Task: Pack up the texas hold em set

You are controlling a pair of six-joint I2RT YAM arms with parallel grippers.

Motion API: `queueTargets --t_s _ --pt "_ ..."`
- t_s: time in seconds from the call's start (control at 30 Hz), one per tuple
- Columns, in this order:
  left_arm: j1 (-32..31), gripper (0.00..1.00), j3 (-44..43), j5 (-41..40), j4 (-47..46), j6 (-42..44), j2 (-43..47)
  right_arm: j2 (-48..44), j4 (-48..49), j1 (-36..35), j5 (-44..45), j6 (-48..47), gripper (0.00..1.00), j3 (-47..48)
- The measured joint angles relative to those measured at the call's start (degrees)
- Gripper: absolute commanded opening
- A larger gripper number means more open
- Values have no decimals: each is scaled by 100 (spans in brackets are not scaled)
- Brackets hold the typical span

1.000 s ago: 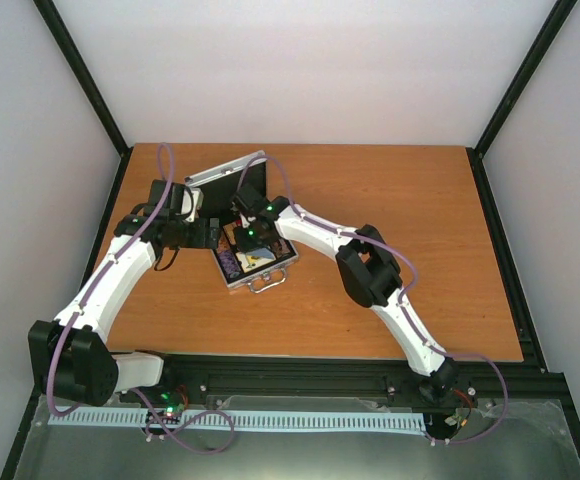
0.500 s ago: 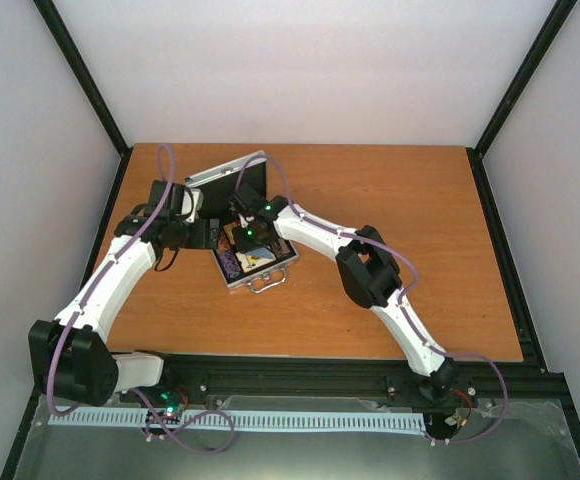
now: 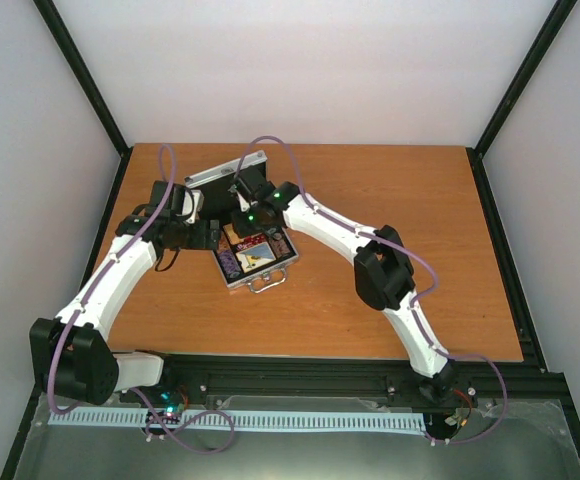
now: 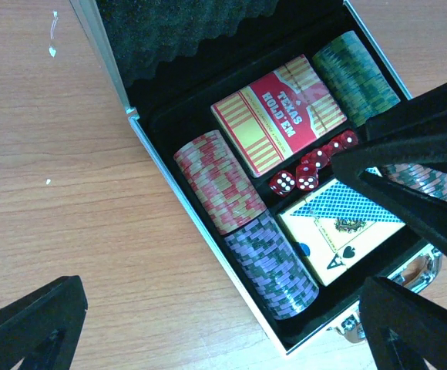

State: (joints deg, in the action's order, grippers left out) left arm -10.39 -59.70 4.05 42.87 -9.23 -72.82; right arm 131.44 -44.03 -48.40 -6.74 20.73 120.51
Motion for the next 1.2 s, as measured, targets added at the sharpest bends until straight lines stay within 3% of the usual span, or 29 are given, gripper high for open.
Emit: queueTargets --t_s 0.4,0.83,1.2 --pt "0 100 4 -28 -2 0 -9 651 -26 0 -586 22 35 109" --pt "0 100 131 -85 2 2 -9 745 -66 0 -98 61 34 4" --pt "0 100 131 -92 2 0 -9 -140 101 0 -203 -17 36 -601"
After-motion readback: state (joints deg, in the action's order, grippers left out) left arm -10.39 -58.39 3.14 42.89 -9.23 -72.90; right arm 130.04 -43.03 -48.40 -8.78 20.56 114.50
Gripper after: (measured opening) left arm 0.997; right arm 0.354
